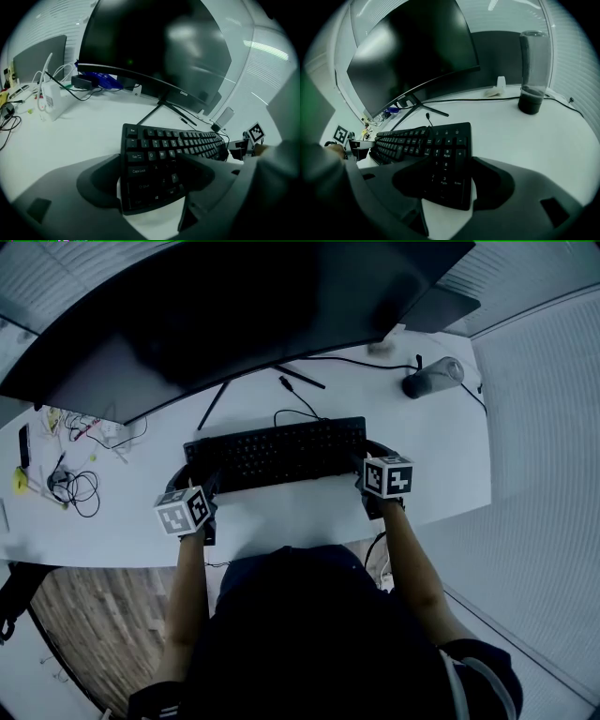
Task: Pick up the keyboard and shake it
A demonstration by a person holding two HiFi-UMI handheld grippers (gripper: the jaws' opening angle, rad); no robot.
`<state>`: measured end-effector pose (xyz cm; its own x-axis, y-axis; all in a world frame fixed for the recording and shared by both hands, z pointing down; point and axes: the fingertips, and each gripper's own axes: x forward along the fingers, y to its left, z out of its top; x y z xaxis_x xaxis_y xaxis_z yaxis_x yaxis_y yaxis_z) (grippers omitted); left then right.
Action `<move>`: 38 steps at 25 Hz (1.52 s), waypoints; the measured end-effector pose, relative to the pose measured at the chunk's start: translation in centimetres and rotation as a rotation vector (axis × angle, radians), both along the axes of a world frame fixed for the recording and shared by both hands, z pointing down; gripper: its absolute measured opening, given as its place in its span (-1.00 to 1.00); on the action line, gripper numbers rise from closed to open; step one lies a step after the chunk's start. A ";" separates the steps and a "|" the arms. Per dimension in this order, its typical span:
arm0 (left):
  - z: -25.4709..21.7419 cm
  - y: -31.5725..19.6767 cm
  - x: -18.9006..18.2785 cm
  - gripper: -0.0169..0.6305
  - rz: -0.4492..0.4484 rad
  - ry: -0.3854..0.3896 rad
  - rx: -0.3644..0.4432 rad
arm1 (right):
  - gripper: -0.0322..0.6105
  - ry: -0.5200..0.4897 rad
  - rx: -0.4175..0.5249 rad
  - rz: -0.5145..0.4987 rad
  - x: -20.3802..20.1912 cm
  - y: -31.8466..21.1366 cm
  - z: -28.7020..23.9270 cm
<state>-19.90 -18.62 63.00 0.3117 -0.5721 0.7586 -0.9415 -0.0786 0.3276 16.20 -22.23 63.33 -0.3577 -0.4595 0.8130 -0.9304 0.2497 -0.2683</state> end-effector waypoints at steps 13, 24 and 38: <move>-0.6 -1.1 -0.2 0.19 0.014 -0.133 0.064 | -0.03 0.029 0.072 0.066 0.7 -0.5 -0.7; -19.6 -1.8 3.5 -0.88 0.066 -0.210 0.580 | -0.79 0.012 0.605 0.015 -5.1 -1.9 -19.2; -39.5 0.5 5.5 -0.88 0.040 -0.196 0.975 | -0.81 -0.039 1.083 0.002 -9.6 2.2 -40.1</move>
